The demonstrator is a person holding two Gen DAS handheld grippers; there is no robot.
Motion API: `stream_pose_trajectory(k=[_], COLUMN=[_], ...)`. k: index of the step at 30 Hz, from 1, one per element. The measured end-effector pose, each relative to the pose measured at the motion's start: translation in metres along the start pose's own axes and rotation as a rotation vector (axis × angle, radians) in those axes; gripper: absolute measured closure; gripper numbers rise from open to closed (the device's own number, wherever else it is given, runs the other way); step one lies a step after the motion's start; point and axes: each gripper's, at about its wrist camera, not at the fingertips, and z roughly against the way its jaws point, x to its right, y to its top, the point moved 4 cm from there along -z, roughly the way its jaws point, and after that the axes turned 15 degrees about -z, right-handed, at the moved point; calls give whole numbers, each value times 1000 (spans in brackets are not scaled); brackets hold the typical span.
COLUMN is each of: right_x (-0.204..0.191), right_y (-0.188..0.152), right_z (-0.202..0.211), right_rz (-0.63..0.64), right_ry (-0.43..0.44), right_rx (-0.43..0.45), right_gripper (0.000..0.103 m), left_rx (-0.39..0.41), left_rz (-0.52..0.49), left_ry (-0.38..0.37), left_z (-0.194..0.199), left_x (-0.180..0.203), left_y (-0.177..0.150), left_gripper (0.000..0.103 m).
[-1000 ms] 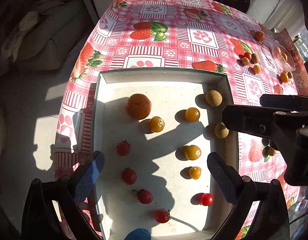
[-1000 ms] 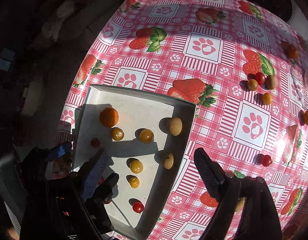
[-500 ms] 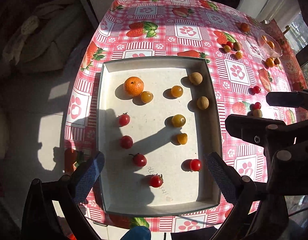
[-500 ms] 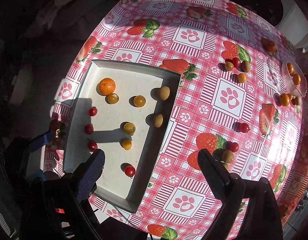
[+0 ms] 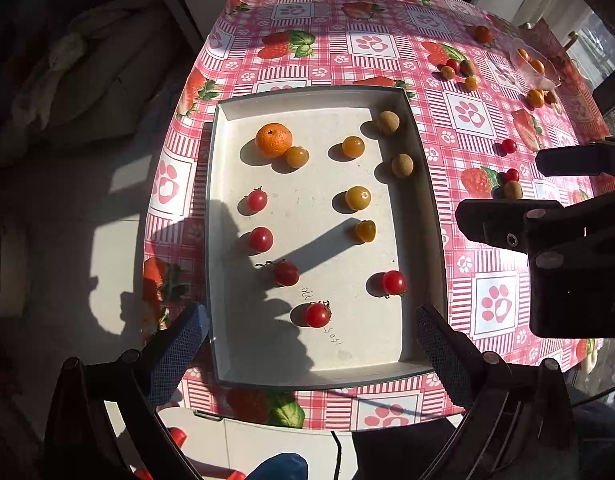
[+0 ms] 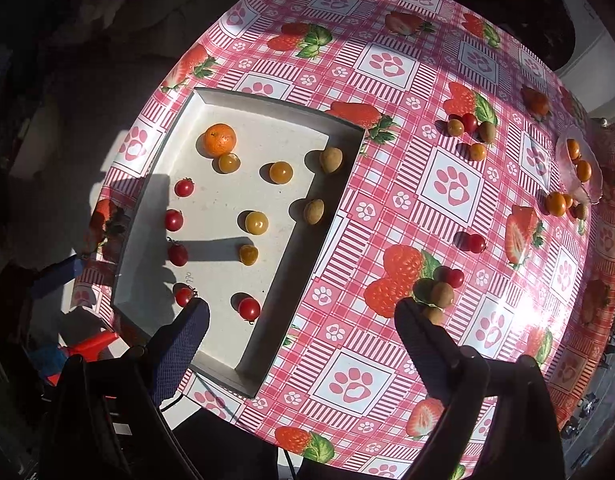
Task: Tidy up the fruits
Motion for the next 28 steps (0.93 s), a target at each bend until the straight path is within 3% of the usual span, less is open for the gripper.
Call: stream_pose_trajectory(k=[28], right_x=[-6], right_y=[-4], right_z=[-7], right_rz=[65], right_ry=[-30], right_rx=[-15], right_gripper=[8], left_rx=[-35], left_rz=[11], left_ry=[-26], left_z=[-4], left_x=[4], left_y=[-2], left_gripper=[0])
